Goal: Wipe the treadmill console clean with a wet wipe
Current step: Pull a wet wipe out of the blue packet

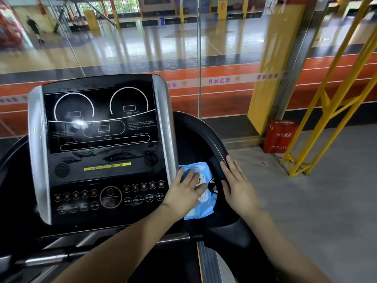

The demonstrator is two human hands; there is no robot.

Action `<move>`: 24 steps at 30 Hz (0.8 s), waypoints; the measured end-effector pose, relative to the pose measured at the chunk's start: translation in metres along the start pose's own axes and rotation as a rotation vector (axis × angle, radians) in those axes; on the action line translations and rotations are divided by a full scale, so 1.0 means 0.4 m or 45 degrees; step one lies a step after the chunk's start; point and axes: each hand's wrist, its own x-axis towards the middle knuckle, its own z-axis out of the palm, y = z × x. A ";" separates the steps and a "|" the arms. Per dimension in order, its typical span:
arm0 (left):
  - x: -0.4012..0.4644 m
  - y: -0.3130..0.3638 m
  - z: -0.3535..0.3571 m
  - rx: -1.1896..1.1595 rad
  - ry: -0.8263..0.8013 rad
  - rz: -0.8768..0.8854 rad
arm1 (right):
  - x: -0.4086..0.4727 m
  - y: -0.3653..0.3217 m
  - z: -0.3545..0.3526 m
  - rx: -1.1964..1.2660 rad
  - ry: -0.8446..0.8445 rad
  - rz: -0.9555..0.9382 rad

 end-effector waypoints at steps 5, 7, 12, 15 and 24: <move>-0.095 -0.045 -0.002 0.048 0.001 -0.039 | 0.002 -0.031 0.007 -0.143 0.112 -0.057; -0.123 -0.053 0.006 0.089 -0.024 -0.045 | 0.009 -0.057 0.015 -0.124 0.139 -0.128; -0.147 -0.062 0.004 0.112 -0.107 -0.051 | 0.050 -0.114 0.080 -0.001 -0.028 -0.205; -0.147 -0.055 0.001 0.131 -0.120 -0.029 | 0.064 -0.110 0.118 0.042 -0.182 -0.102; -0.152 -0.050 -0.012 0.061 -0.140 -0.075 | 0.103 -0.129 0.141 0.016 -0.330 0.125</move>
